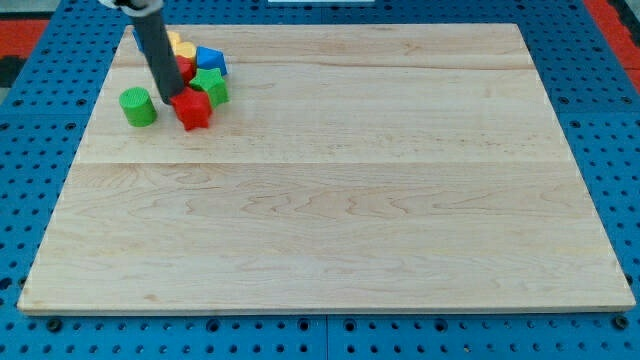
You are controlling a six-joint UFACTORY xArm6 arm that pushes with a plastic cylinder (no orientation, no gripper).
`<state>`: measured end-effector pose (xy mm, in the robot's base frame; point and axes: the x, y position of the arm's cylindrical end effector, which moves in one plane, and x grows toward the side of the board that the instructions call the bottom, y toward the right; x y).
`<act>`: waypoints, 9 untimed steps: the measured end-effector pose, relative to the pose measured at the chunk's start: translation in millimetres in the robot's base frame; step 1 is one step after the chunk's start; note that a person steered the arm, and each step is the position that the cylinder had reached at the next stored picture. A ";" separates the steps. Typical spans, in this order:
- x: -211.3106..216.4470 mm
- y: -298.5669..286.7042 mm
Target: Move the red circle to the bottom right of the red star
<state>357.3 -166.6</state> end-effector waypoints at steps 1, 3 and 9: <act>27.4 29.8; -2.1 10.1; -74.1 -50.9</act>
<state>283.2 -217.5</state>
